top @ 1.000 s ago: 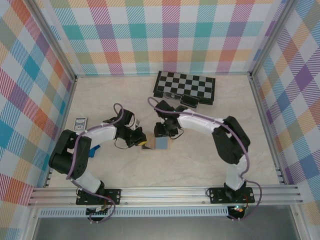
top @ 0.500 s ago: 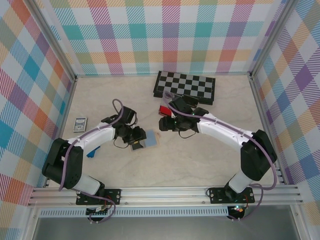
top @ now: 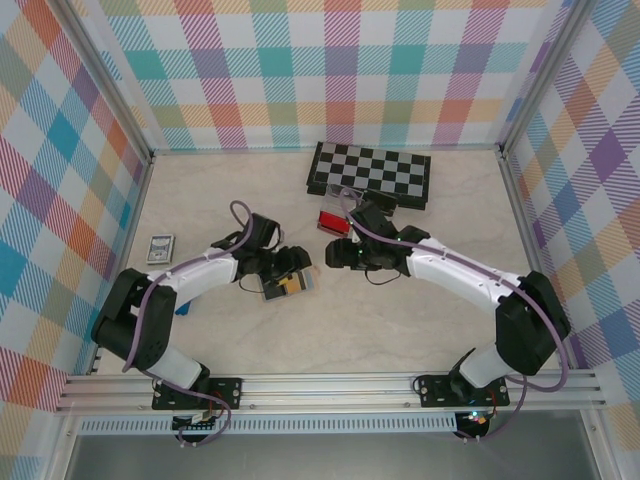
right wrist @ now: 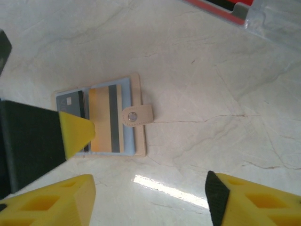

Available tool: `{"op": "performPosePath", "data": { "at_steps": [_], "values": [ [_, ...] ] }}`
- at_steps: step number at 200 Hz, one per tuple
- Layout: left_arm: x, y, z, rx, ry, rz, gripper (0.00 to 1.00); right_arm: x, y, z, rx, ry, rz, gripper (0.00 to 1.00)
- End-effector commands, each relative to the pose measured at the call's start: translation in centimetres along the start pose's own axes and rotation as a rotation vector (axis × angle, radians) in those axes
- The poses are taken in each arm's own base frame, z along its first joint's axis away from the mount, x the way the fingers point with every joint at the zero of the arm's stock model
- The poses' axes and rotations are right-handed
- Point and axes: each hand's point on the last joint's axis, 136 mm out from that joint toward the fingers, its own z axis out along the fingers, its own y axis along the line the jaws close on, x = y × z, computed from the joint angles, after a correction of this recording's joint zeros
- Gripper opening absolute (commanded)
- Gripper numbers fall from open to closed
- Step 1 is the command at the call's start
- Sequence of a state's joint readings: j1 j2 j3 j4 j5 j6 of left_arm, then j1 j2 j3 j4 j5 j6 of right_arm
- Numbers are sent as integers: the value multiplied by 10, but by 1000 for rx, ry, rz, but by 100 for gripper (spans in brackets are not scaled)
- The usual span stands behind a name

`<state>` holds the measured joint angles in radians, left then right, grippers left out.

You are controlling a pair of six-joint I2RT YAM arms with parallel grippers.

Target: Take the credit cards out of the card holder

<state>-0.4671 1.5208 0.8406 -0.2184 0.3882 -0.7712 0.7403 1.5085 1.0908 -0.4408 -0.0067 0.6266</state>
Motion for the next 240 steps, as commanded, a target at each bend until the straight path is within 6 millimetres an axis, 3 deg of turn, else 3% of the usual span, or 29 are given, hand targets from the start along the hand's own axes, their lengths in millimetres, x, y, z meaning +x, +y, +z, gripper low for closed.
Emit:
{"op": "performPosePath", "data": {
  "at_steps": [1,43,69,99,122,147,240],
  "values": [
    [-21,3,-20,24,-104,-75,66,-2,18,13,-71,52,0,58],
    [-31,22,-26,42,-106,-167,55,-2,44,43,-74,121,-16,31],
    [-29,32,-24,44,-78,-192,46,-2,57,64,-19,147,-71,23],
    [-22,40,-19,50,-29,-187,36,0,56,87,41,188,-66,13],
    [-21,40,-14,45,3,-185,28,0,53,102,86,217,-47,10],
    [-23,40,-16,17,19,-169,26,0,47,114,138,237,-32,10],
    [-13,48,-4,-19,118,-109,28,14,37,144,209,358,-41,14]
  ]
}}
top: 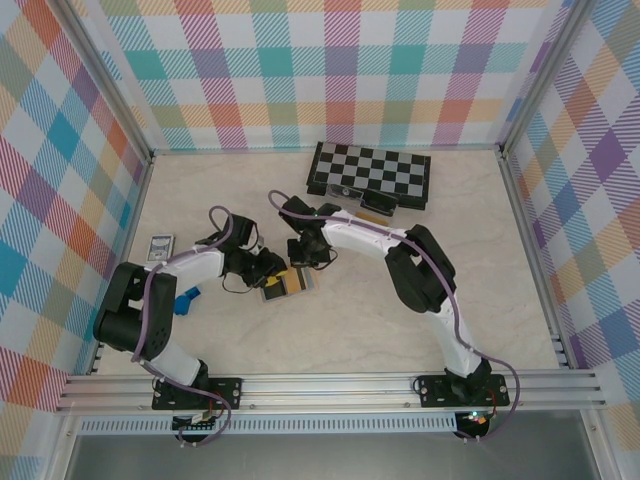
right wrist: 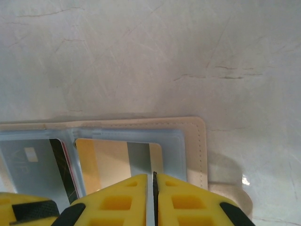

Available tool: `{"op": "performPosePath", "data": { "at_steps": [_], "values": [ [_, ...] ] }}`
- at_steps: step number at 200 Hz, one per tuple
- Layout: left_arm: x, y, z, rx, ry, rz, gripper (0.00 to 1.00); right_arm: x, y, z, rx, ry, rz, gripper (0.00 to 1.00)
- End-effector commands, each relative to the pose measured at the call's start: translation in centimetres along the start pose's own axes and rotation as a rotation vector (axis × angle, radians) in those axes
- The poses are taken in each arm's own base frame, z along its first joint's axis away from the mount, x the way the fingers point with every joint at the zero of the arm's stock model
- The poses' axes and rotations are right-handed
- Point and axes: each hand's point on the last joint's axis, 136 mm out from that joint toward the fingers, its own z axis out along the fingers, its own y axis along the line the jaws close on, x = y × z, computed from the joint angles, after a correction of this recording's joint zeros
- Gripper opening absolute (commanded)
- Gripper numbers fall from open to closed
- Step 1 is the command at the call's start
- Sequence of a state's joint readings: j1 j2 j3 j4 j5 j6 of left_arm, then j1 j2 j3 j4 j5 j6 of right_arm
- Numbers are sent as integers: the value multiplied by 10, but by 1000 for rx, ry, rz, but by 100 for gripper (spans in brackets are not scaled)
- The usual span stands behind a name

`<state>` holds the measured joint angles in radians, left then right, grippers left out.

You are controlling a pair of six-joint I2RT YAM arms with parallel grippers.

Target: Take the credit cards out of the card holder

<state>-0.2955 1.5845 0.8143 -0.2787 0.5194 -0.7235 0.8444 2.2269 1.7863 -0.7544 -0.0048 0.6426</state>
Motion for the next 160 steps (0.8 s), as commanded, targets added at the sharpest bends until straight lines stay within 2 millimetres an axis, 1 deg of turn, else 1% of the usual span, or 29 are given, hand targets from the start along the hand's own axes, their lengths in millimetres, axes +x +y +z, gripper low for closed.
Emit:
{"op": "performPosePath", "data": {
  "at_steps": [1,37,78,160],
  "values": [
    [-1,-1,-2,-2,39,46,28,9,-5,8,28,65,-1,14],
    [0,4,3,-7,68,87,28,14,-12,17,50,98,4,14],
    [-3,10,11,-21,83,82,28,18,-16,26,51,128,20,15],
    [-1,13,18,-20,110,75,27,26,-15,37,13,174,34,15]
  ]
}}
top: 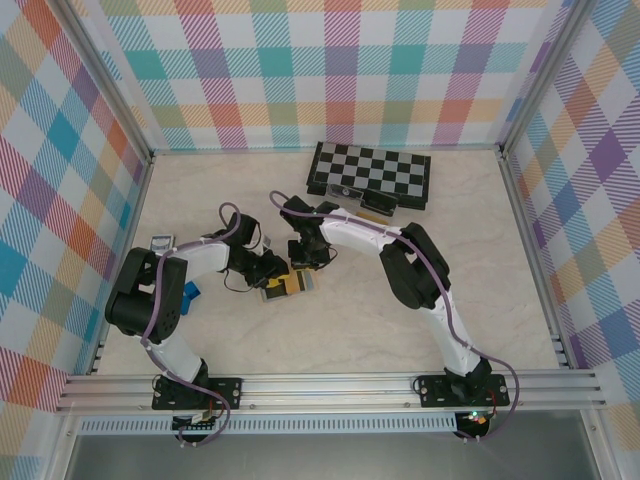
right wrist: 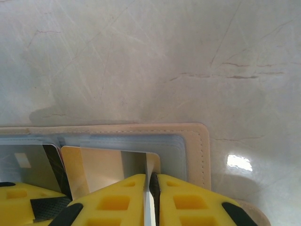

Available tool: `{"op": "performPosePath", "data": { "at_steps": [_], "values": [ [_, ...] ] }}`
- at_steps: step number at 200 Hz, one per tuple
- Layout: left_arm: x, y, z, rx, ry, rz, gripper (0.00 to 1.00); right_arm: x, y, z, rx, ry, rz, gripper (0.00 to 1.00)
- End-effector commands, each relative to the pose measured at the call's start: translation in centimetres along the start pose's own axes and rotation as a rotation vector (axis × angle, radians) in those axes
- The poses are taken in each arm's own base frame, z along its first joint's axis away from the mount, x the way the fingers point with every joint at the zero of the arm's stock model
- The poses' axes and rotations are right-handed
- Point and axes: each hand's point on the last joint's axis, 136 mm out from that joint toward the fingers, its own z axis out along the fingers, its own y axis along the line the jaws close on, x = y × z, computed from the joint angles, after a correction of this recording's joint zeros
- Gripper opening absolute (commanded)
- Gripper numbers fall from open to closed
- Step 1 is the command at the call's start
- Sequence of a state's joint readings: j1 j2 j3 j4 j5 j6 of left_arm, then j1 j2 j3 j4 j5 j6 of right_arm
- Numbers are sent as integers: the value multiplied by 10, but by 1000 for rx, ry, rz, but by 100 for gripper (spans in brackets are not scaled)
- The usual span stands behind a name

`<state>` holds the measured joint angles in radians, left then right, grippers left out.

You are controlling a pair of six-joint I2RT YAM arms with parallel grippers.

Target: Take the credit cards out of the card holder

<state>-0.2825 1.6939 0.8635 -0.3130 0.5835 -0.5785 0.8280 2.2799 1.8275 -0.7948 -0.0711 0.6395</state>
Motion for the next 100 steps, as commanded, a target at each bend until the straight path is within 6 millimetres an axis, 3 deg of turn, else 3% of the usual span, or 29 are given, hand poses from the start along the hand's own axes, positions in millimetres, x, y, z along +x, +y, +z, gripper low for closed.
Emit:
{"op": "performPosePath", "data": {
  "at_steps": [1,100],
  "values": [
    [-3,6,1,-9,15,-11,27,18,-13,25,29,96,16,14],
    [-2,2,1,49,25,-19,22,24,-14,32,18,123,23,14]
  ]
}}
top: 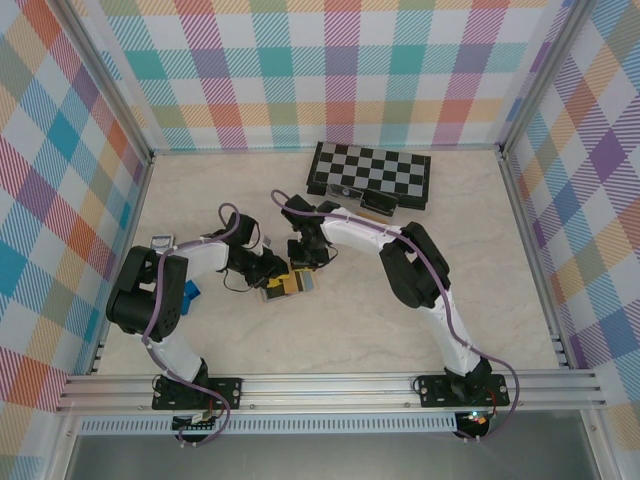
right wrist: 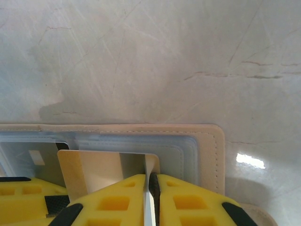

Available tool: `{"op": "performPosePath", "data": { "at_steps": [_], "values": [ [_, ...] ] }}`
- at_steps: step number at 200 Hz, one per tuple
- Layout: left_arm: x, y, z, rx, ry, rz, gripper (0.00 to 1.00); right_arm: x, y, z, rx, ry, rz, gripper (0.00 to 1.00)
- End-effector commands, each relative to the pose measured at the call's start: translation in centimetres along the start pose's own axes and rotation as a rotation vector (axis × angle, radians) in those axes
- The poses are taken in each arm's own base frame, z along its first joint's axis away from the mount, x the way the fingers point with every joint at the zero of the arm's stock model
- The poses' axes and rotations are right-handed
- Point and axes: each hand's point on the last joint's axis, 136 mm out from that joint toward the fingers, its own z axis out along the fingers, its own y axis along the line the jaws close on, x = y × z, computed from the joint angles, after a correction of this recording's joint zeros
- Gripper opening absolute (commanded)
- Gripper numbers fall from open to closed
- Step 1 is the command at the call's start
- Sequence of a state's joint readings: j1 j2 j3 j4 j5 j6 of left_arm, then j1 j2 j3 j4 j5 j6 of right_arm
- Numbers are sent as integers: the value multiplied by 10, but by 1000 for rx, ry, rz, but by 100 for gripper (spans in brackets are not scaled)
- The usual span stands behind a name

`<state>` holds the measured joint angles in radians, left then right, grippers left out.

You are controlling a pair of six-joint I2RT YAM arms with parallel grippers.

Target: Take the credit cards out of the card holder

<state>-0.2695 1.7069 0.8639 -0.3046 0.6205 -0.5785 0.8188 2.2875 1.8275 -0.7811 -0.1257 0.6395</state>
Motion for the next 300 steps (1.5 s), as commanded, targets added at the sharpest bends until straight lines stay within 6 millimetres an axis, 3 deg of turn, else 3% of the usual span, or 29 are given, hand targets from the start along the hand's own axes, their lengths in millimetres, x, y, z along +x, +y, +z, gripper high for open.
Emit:
{"op": "performPosePath", "data": {
  "at_steps": [1,66,110,215,253,300],
  "values": [
    [-2,2,0,23,6,-5,22,22,-21,29,65,96,19,14],
    [-2,-3,-10,45,-14,0,12,21,-31,31,104,92,31,14],
    [1,5,-15,-2,-25,-20,0,19,-34,30,112,86,33,17],
    [11,14,-42,-105,-67,-8,0,11,-28,22,44,64,57,19],
    [11,0,-63,-99,-112,27,0,-4,3,-7,-77,4,-15,23],
    [9,-13,-102,-144,-214,88,0,-29,54,-77,-292,-142,-129,33]
  ]
}}
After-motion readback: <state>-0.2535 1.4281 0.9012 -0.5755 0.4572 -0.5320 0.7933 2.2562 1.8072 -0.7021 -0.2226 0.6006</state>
